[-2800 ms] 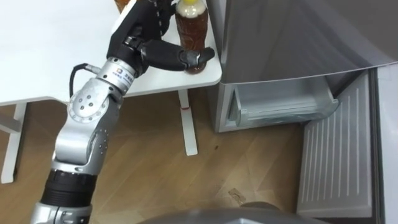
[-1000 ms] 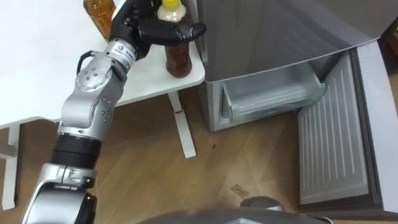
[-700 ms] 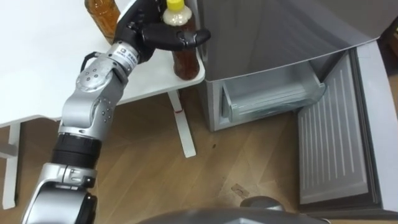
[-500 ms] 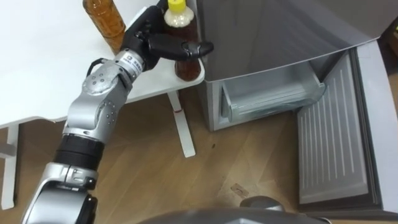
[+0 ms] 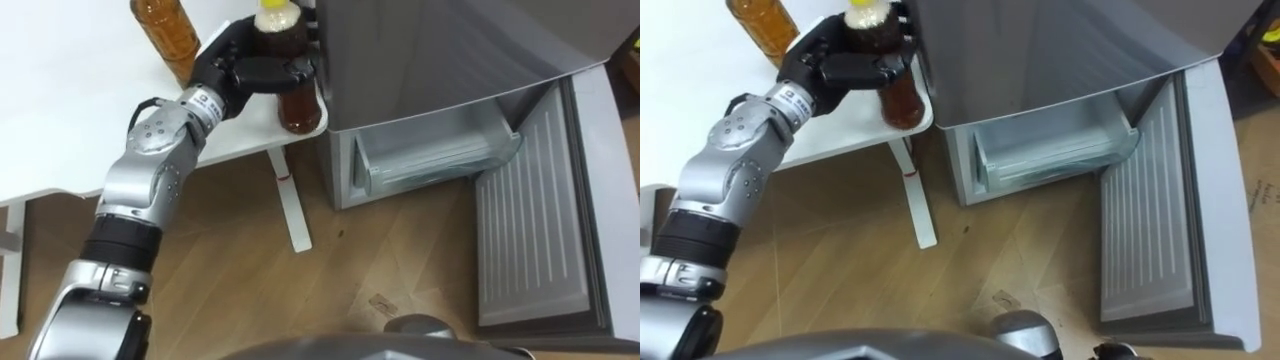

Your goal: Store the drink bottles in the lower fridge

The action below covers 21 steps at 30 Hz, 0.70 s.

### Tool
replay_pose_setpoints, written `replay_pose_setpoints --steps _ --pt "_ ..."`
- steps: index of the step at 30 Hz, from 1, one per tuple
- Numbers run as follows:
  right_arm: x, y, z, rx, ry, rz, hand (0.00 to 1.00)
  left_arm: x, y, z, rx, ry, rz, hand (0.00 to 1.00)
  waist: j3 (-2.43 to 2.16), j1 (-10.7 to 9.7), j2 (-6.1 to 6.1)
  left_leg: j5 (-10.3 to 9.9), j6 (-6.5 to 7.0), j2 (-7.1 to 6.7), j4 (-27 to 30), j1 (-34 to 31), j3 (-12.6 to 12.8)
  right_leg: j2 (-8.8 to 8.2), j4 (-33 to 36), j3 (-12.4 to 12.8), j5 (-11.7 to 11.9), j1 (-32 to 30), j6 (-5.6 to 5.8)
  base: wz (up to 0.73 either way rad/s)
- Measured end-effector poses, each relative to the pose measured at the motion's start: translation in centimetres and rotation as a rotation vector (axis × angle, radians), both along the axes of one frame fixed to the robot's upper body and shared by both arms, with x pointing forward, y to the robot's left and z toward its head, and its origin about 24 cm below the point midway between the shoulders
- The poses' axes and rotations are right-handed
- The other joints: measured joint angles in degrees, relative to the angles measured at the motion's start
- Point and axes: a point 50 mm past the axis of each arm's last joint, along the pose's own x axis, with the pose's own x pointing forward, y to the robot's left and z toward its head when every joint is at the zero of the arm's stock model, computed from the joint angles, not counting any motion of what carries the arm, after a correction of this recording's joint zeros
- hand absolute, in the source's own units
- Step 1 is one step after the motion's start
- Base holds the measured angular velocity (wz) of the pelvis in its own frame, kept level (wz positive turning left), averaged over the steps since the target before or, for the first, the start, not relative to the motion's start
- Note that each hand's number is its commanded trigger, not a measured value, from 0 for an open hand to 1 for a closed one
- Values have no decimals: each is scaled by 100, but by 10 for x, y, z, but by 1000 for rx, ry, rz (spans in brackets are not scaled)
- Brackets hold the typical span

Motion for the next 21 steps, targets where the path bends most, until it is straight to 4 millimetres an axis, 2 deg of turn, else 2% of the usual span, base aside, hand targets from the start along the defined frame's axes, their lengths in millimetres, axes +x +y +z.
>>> replay_pose_setpoints --steps 11,16,18,21 --pt "10 2 1 -6 -43 7 0 -4 -15 -6 7 42 -66 100 -31 29 -19 0 0 -1 19 -17 -22 1 3 -21 0 -17 0 1" --pt "22 2 2 -9 -74 7 0 -2 -21 19 28 -64 -76 100 -61 58 -12 0 0 3 22 -25 -31 -5 7 -68 2 -16 -3 2" --pt "30 4 3 4 -114 -9 0 -3 -27 28 12 -104 -83 100 -82 165 -9 0 0 6 13 5 -23 -6 10 -68 6 13 -9 -5" --pt "31 4 3 9 -126 -23 0 -6 -34 38 -16 -149 -104 100 -75 320 -24 0 0 13 -4 14 -23 1 15 -74 10 2 -14 1"
